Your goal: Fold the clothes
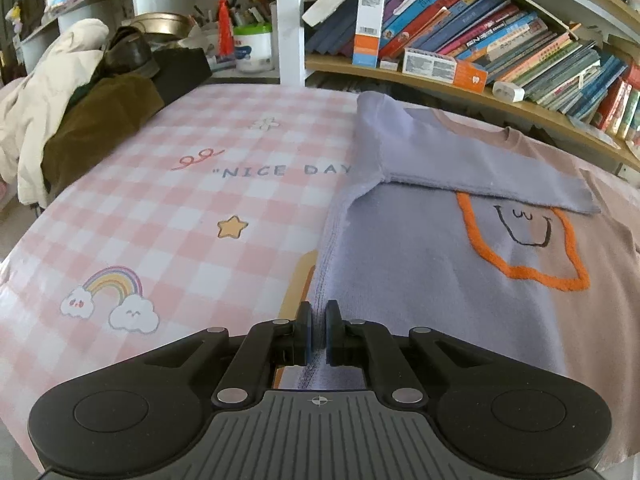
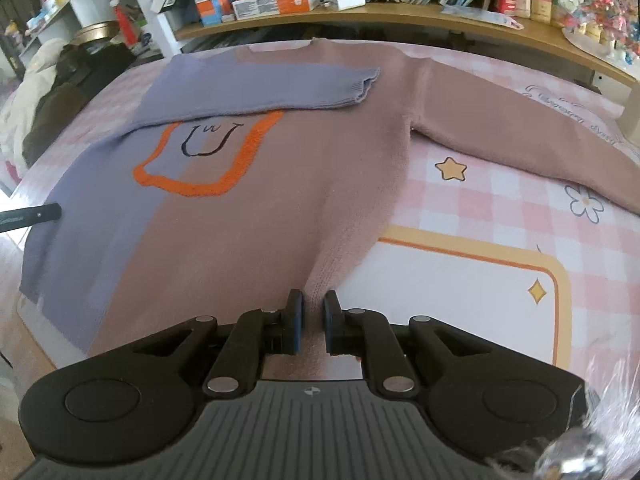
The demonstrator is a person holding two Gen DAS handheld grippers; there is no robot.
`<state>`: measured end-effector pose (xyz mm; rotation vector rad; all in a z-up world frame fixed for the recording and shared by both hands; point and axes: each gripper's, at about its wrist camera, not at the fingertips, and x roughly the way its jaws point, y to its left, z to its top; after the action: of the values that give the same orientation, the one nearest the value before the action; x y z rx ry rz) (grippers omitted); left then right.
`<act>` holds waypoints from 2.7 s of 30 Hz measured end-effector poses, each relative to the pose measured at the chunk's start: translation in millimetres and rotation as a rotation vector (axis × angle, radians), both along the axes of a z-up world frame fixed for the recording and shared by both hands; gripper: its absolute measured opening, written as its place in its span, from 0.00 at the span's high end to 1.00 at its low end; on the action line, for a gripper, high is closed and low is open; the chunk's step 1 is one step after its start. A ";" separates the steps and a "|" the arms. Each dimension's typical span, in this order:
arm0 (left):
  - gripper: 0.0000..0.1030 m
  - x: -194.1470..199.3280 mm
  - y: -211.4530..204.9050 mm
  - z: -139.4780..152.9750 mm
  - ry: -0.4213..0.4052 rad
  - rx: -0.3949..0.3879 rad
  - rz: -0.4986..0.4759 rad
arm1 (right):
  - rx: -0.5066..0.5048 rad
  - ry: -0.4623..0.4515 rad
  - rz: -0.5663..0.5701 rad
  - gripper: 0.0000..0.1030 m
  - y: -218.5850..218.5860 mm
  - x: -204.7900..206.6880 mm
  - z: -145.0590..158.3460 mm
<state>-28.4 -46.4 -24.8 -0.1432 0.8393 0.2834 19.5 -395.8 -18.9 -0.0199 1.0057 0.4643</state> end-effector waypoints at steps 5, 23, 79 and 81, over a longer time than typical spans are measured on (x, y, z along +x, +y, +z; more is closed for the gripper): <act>0.95 -1.8 -5.1 -0.7 0.004 -0.005 -0.007 | 0.012 -0.001 -0.030 0.91 -7.0 -0.2 -0.4; 0.87 -16.1 4.4 4.6 0.009 -0.014 -0.016 | 0.097 -0.125 -0.045 0.66 13.0 70.2 32.6; 0.87 -113.0 128.0 41.3 -0.113 0.087 -0.110 | 0.401 -0.094 0.331 0.65 491.4 114.8 89.5; 0.87 -103.2 126.7 39.9 -0.120 0.068 -0.138 | 0.408 -0.091 0.309 0.65 460.5 109.2 92.0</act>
<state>-131.6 80.3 15.1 -0.0378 0.7159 0.1720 128.7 64.7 73.1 0.1693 0.8060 0.9374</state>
